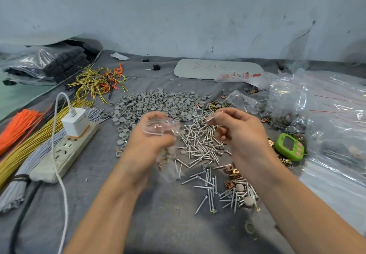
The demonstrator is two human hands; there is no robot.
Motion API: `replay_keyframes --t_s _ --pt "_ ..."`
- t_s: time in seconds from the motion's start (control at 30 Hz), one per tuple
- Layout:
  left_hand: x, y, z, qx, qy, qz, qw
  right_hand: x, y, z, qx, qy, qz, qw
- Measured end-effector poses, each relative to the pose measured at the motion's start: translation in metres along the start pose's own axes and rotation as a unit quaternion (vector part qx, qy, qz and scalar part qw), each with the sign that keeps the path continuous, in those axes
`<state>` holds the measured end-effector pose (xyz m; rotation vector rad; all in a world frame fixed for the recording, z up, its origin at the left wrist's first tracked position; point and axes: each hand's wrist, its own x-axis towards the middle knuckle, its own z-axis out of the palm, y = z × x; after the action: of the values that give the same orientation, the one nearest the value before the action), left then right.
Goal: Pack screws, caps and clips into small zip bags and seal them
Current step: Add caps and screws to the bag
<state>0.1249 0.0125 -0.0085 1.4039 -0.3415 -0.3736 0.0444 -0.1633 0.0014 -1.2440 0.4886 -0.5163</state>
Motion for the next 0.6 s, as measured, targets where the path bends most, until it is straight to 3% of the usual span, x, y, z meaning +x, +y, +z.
replay_keyframes --t_s 0.07,0.13,0.43,0.5,0.57,0.6 --pt "0.002 0.006 -0.012 -0.174 -0.022 -0.044 0.984 0.003 -0.002 -0.006 0.002 0.007 -0.002 1.0" --pt "0.001 0.009 -0.021 -0.262 -0.042 -0.078 0.961 0.004 0.0 -0.007 -0.004 0.005 -0.004 1.0" --pt "0.004 0.005 -0.035 -0.407 -0.096 -0.101 0.903 -0.007 0.003 0.008 -0.114 -0.068 -0.075 0.988" --pt "0.004 0.007 -0.032 -0.361 -0.077 -0.093 0.925 -0.009 0.004 0.009 -0.148 -0.081 -0.092 0.981" --pt "0.003 0.006 -0.023 -0.152 -0.007 -0.021 0.988 -0.01 0.003 0.01 -0.17 -0.088 -0.101 0.976" --pt "0.001 0.005 -0.019 -0.005 0.048 0.035 0.998 -0.011 0.003 0.009 -0.174 -0.09 -0.105 0.975"
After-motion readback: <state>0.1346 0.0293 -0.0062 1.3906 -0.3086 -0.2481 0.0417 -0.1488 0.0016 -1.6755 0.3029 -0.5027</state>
